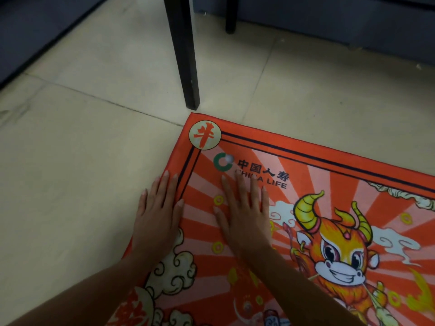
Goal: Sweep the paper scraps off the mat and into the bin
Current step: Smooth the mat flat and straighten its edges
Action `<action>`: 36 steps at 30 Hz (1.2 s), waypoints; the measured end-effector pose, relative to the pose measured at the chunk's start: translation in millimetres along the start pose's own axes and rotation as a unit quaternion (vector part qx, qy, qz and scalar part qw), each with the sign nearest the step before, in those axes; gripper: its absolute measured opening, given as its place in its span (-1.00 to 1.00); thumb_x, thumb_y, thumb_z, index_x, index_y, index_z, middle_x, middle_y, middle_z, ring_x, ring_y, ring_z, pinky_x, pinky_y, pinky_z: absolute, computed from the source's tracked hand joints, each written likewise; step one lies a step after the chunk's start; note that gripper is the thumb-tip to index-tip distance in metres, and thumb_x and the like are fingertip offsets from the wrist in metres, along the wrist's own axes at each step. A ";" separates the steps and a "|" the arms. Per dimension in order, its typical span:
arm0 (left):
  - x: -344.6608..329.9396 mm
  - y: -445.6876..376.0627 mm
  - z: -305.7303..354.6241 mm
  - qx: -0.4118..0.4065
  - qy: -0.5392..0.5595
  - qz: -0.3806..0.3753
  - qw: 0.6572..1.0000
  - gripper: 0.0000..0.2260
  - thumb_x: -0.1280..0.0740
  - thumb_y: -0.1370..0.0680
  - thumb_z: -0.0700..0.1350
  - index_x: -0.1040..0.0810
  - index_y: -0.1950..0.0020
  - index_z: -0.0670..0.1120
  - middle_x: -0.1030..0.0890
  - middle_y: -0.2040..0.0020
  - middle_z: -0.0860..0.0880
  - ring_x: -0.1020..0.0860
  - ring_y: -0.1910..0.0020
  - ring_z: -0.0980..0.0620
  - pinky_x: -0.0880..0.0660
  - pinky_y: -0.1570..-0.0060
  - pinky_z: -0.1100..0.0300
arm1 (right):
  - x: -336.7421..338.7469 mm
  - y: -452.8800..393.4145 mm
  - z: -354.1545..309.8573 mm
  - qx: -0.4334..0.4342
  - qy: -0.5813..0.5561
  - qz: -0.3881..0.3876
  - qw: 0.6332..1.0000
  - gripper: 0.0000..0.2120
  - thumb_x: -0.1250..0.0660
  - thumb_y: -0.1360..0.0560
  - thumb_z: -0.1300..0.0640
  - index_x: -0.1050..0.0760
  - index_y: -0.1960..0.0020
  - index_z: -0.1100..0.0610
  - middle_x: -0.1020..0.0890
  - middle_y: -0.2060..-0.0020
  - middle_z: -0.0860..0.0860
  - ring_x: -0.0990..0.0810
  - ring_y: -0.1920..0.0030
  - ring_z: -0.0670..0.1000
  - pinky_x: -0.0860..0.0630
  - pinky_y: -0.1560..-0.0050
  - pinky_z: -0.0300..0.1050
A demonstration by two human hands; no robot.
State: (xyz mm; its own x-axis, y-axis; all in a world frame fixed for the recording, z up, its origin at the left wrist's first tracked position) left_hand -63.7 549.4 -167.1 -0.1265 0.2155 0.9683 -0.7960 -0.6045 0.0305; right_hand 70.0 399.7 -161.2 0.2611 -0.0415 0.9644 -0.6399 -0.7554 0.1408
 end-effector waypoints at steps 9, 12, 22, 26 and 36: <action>1.7 -6.3 -0.5 -0.008 0.004 0.000 1.000 -0.46 0.14 -0.66 0.15 0.08 -0.62 0.01 0.04 -0.62 0.02 0.09 -0.59 0.06 0.00 -0.53 -0.05 | -4.2 -3.1 0.0 0.001 -0.009 0.012 1.000 -0.35 0.13 -0.61 -0.29 0.22 -0.60 -0.09 0.20 -0.59 0.05 0.25 -0.57 0.21 0.16 -0.50 0.24; 0.5 -24.7 3.9 -0.021 0.001 -0.005 1.000 -0.43 0.16 -0.65 0.17 0.09 -0.62 -0.03 0.04 -0.62 -0.02 0.09 -0.59 0.02 0.01 -0.54 -0.04 | -4.0 -8.7 0.7 -0.005 -0.014 0.022 1.000 -0.36 0.12 -0.61 -0.29 0.18 -0.60 -0.08 0.18 -0.59 0.05 0.25 -0.57 0.21 0.18 -0.50 0.22; -9.8 -93.7 55.2 -0.092 0.037 -0.021 0.995 -0.42 0.11 -0.64 0.19 0.04 -0.62 -0.01 0.04 -0.62 0.03 0.13 -0.58 0.07 0.10 -0.53 0.05 | 7.1 -31.2 9.5 0.002 -0.028 0.062 0.998 -0.40 -0.01 -0.59 -0.20 -0.18 -0.56 0.02 -0.32 -0.50 0.09 -0.23 -0.52 0.19 -0.09 -0.50 0.23; -11.6 -130.4 67.9 -0.118 0.027 -0.007 0.993 -0.42 0.12 -0.64 0.16 -0.01 -0.61 -0.07 -0.02 -0.61 -0.05 0.08 -0.59 0.01 0.06 -0.53 0.05 | 18.0 -68.7 18.3 0.022 -0.033 0.069 0.997 -0.41 0.01 -0.58 -0.17 -0.19 -0.56 0.03 -0.30 -0.51 0.11 -0.20 -0.54 0.18 -0.09 -0.53 0.15; -16.1 -199.9 67.8 -0.190 -0.065 0.001 0.980 -0.46 0.21 -0.67 0.05 -0.07 -0.60 -0.16 -0.12 -0.60 -0.13 0.05 -0.60 -0.05 0.02 -0.55 -0.02 | 21.6 -118.7 18.0 0.063 -0.023 0.052 0.996 -0.40 0.05 -0.65 -0.14 0.07 -0.61 0.04 0.02 -0.60 -0.01 0.18 -0.59 0.06 0.09 -0.58 0.05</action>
State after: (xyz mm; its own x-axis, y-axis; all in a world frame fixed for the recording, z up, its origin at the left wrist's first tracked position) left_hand 137.6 614.7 -172.0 -0.0713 0.1011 0.9923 -0.9621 -0.2696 -0.0417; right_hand 164.6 476.7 -161.1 0.2328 -0.1517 0.9606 -0.5709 -0.8210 0.0087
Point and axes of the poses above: each hand's wrist, its own y-axis away from the middle knuckle, its own x-axis out of the back of the hand, z = x × y, the point moved 5 cm from there along -y, towards the middle knuckle
